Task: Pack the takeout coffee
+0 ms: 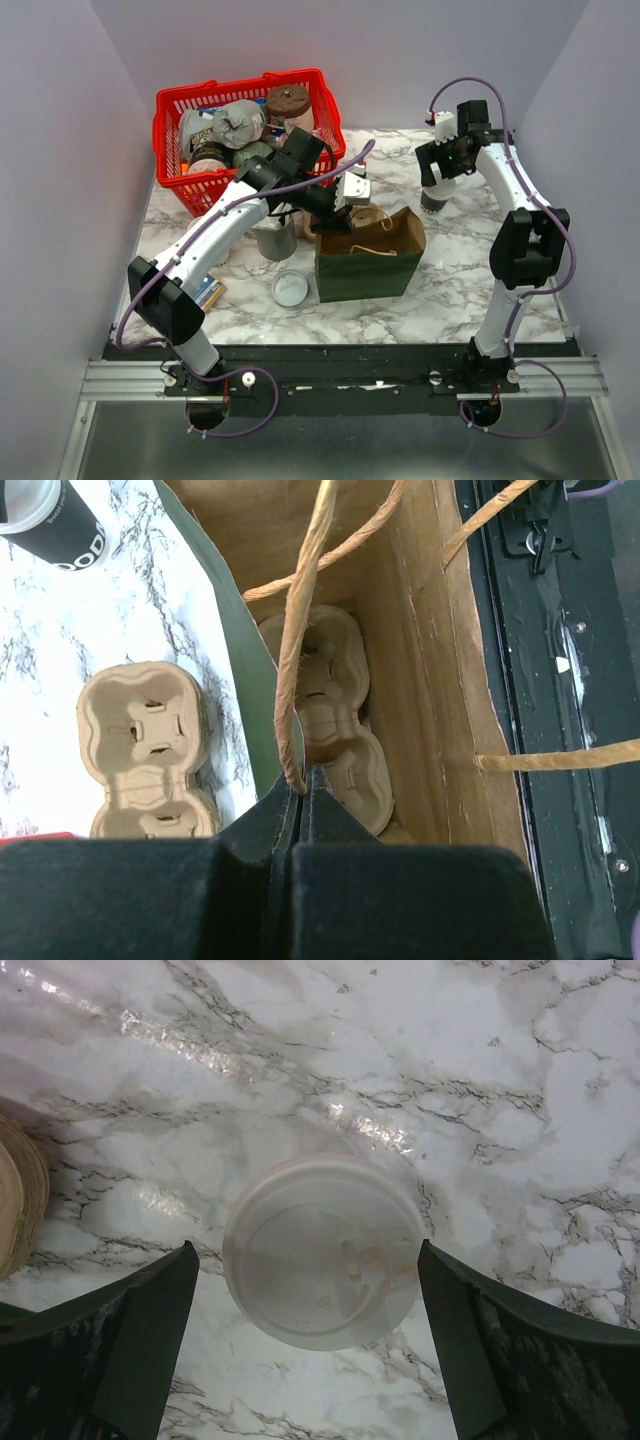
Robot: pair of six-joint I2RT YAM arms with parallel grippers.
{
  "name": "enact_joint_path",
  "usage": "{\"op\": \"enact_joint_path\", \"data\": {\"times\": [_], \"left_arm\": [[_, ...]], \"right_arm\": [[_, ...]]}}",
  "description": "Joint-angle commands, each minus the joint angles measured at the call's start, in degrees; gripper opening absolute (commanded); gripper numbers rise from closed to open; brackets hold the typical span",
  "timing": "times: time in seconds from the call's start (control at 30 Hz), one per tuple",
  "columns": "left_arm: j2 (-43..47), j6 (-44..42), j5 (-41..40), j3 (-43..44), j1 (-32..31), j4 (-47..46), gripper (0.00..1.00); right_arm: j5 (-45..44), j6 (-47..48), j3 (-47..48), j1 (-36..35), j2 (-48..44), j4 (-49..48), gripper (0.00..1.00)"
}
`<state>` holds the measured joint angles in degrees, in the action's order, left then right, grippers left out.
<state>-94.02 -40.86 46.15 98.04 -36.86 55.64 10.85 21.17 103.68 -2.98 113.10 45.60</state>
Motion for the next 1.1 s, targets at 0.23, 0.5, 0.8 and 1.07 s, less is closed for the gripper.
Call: {"op": "enact_joint_path", "data": {"times": [0.23, 0.5, 0.8, 1.07], "left_arm": [[-2.7, 0.3, 1.2, 2.1, 0.3, 3.6, 0.0], [-2.9, 0.3, 1.2, 2.4, 0.3, 3.7, 0.0], [-3.3, 0.7, 1.5, 2.4, 0.4, 3.5, 0.0], [-3.0, 1.0, 1.7, 2.0, 0.5, 3.2, 0.0]], "right_arm": [[-2.9, 1.5, 3.0, 0.1, 3.2, -0.5, 1.0], [1.9, 3.4, 2.3, 0.1, 3.4, 1.4, 0.98], [6.8, 10.9, 0.6, 0.1, 2.7, 5.2, 0.92], [15.5, 20.9, -0.1, 0.1, 1.0, 10.0, 0.88]]}}
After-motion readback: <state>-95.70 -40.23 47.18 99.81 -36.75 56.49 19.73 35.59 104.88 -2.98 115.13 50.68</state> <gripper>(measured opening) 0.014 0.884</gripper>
